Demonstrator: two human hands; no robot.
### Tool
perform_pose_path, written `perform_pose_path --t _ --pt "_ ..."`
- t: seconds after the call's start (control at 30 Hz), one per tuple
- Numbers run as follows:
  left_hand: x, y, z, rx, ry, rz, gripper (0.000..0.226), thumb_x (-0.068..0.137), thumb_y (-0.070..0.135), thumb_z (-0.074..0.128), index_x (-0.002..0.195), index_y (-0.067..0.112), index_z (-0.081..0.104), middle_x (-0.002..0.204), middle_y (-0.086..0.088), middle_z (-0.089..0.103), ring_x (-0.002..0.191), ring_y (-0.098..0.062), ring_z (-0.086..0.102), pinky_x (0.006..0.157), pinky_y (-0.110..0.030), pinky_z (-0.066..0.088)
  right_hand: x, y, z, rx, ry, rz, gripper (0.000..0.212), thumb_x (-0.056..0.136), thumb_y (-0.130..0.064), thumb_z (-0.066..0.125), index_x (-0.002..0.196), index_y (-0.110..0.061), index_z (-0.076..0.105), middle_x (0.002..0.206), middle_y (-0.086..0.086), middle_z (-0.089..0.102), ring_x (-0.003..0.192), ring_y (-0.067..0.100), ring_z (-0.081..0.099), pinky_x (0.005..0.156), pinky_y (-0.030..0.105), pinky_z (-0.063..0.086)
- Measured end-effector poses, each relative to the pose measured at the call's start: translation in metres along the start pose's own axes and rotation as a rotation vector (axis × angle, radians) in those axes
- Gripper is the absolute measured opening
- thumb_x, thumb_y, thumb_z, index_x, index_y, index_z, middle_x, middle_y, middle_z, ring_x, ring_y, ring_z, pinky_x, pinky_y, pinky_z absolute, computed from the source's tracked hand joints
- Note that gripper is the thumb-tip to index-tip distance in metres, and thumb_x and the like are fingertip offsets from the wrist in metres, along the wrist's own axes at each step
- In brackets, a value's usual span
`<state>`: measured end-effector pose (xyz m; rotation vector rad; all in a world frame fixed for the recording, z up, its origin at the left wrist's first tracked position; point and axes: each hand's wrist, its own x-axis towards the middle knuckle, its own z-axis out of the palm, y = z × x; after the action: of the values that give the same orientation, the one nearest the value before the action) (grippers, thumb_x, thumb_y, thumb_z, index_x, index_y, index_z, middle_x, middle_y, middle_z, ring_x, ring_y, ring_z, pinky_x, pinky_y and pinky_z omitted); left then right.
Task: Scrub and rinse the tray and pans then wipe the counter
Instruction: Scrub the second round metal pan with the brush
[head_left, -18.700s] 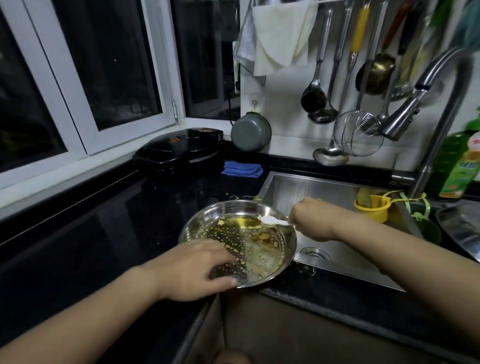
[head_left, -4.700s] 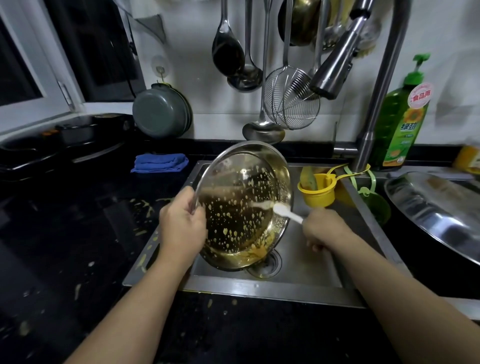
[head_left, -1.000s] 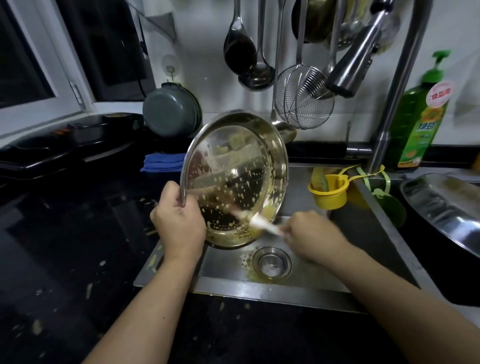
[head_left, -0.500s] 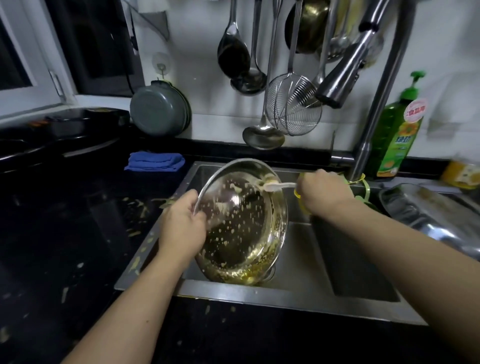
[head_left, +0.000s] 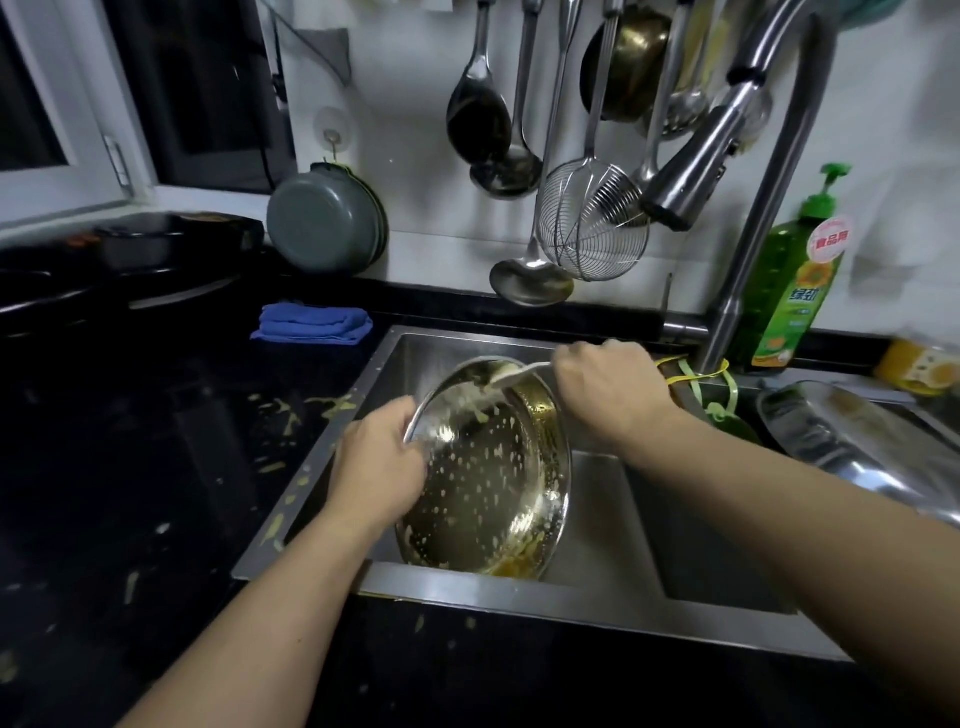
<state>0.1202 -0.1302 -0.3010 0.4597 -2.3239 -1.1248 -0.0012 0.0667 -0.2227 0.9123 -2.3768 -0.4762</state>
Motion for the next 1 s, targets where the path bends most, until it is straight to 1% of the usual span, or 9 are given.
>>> perform_pose_path --t 0.17,0.27,0.33,0.4,0.53,0.6,0.73,0.83,1.0 --pt "-0.002 0.004 -0.001 -0.039 -0.022 -0.03 0.023 0.08 -0.006 0.057 0.07 0.011 0.045 0.062 -0.001 0.051 0.06 -0.025 0.05 0.053 -0.038 0.041 -0.017 0.007 0.016 -0.018 -0.135 0.0 0.023 0.104 -0.019 0.035 0.116 -0.014 0.055 0.101 0.003 0.064 0.079 0.025 0.066 0.057 0.033 0.044" --pt "0.001 0.004 0.002 -0.018 -0.023 -0.021 0.016 0.078 -0.005 0.055 0.075 0.01 0.052 0.069 -0.009 0.062 0.068 -0.033 0.061 0.057 -0.048 0.051 -0.039 0.008 0.03 -0.008 -0.389 0.126 0.023 0.1 -0.013 0.046 0.113 -0.018 0.064 0.103 0.001 0.068 0.094 0.026 0.068 0.073 0.037 0.058" --pt "-0.001 0.005 0.002 -0.016 -0.045 -0.035 0.017 0.08 -0.004 0.057 0.076 0.013 0.056 0.069 -0.005 0.065 0.07 -0.03 0.065 0.06 -0.049 0.054 -0.04 -0.002 0.03 0.018 -0.43 0.122 0.02 0.099 -0.012 0.05 0.108 -0.017 0.067 0.087 -0.001 0.063 0.087 0.024 0.066 0.074 0.037 0.059" --pt "-0.001 0.004 0.005 0.015 -0.071 -0.03 0.019 0.084 0.002 0.062 0.075 0.018 0.058 0.066 0.002 0.065 0.067 -0.025 0.066 0.06 -0.045 0.055 -0.025 -0.007 0.019 0.036 -0.343 0.091 0.018 0.1 -0.013 0.049 0.104 -0.016 0.067 0.073 -0.002 0.051 0.078 0.022 0.059 0.067 0.032 0.054" --pt "0.0 0.003 0.002 -0.003 -0.043 -0.068 0.03 0.082 -0.008 0.056 0.068 0.018 0.053 0.06 0.006 0.057 0.062 -0.021 0.056 0.056 -0.035 0.043 0.01 -0.016 -0.007 0.005 0.006 -0.025 0.023 0.1 -0.011 0.041 0.109 -0.013 0.063 0.101 0.006 0.068 0.088 0.03 0.069 0.058 0.036 0.041" --pt "0.001 0.003 -0.001 -0.054 -0.028 -0.086 0.028 0.081 -0.011 0.053 0.068 0.014 0.049 0.058 0.011 0.054 0.06 -0.02 0.049 0.056 -0.034 0.04 0.01 -0.021 -0.006 0.002 0.048 -0.088 0.021 0.1 -0.012 0.039 0.108 -0.012 0.058 0.101 0.007 0.065 0.08 0.029 0.068 0.053 0.035 0.036" --pt "0.0 0.003 0.0 -0.06 -0.033 -0.076 0.033 0.079 -0.01 0.052 0.065 0.016 0.037 0.051 0.012 0.044 0.056 -0.019 0.04 0.053 -0.035 0.035 -0.01 0.004 0.026 -0.003 -0.149 0.044 0.021 0.104 -0.021 0.041 0.108 -0.015 0.06 0.092 0.003 0.062 0.079 0.024 0.067 0.055 0.033 0.046" --pt "0.001 0.005 0.001 -0.088 -0.044 -0.05 0.021 0.08 -0.004 0.055 0.073 0.016 0.055 0.063 0.0 0.06 0.064 -0.028 0.058 0.059 -0.045 0.051 -0.024 0.02 0.039 0.02 -0.431 0.208 0.022 0.103 -0.023 0.045 0.108 -0.016 0.066 0.091 0.001 0.06 0.088 0.023 0.062 0.069 0.034 0.05" --pt "-0.001 0.003 0.006 -0.024 -0.155 -0.022 0.02 0.088 0.009 0.066 0.077 0.025 0.066 0.072 0.003 0.07 0.073 -0.021 0.07 0.068 -0.053 0.06 0.005 0.009 0.015 0.211 -0.417 0.273 0.02 0.097 -0.025 0.056 0.107 -0.01 0.066 0.098 0.009 0.064 0.092 0.029 0.064 0.071 0.033 0.045"
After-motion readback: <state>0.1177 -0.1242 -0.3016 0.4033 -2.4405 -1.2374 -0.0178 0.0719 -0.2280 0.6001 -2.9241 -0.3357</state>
